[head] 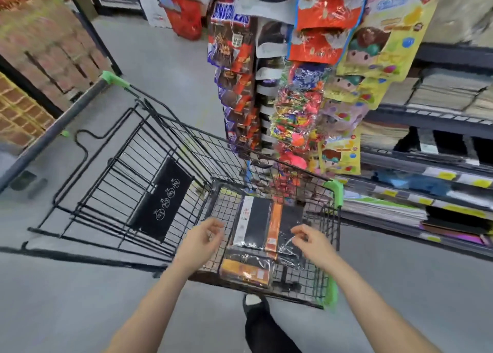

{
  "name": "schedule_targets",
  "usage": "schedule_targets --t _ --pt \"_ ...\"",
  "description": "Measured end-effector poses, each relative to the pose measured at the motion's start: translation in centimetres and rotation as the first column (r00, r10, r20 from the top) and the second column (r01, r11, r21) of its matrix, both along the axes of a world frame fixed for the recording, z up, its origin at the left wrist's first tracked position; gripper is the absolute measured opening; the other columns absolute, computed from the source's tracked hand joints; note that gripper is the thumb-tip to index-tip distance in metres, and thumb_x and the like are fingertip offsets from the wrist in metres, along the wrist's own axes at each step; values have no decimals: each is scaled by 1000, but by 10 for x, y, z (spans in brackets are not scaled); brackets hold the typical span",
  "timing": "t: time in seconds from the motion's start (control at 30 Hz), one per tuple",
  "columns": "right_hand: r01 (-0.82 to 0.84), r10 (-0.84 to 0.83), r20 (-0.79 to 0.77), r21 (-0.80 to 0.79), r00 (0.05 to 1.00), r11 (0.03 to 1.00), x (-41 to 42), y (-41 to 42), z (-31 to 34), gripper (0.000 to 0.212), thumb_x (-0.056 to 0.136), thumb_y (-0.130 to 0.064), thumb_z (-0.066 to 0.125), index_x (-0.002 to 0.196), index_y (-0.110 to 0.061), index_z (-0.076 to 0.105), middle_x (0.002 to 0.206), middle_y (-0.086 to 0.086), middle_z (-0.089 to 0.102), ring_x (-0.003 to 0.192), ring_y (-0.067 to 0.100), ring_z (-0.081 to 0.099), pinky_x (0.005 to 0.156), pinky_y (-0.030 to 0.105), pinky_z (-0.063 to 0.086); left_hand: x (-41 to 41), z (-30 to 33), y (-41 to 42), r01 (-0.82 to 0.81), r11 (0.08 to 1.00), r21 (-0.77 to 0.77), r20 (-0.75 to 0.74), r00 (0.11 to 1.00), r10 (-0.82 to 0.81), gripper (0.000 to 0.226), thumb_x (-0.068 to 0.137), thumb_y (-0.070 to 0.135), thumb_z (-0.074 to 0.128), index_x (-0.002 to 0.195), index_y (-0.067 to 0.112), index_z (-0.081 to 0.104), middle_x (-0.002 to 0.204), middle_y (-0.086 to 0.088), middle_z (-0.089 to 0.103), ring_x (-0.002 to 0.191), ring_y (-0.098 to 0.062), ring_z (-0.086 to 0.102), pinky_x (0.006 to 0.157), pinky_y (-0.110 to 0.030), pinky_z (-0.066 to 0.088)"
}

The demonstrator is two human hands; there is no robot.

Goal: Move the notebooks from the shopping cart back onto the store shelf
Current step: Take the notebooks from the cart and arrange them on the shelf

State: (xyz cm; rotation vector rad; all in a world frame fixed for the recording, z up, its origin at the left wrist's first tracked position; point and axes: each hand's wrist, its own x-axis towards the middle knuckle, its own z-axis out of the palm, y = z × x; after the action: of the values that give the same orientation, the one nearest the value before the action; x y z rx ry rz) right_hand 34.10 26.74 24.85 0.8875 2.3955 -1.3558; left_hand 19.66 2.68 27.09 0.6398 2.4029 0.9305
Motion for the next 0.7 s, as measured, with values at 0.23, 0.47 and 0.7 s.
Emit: schedule_targets --t 0.23,0.47,0.7 --pt "100 -98 111 -18 989 995 -54 -11 -26 23 91 -23 53 114 -22 56 107 -3 61 62 -4 47 53 12 35 -76 -36 3 -6 1000 -9 66 998 6 9 88 21 58 97 23 58 84 5 65 48 -9 43 49 -24 40" --pt "429 -427 238 44 873 902 -85 -15 -106 46 84 -29 64 124 -10 52 117 4 55 98 16 53 86 25 42 -134 -154 42 181 972 -151 222 964 -146 14 90 22 54 104 22 54 97 7 60 53 -1 50 56 -17 45" --pt "505 -599 439 322 669 801 -88 -17 -209 96 66 -64 64 138 -10 29 143 17 29 108 36 57 87 44 52 -118 -290 62 322 905 -278 458 872 -170 65 86 28 62 141 15 31 132 1 38 125 -25 47 106 -31 35"
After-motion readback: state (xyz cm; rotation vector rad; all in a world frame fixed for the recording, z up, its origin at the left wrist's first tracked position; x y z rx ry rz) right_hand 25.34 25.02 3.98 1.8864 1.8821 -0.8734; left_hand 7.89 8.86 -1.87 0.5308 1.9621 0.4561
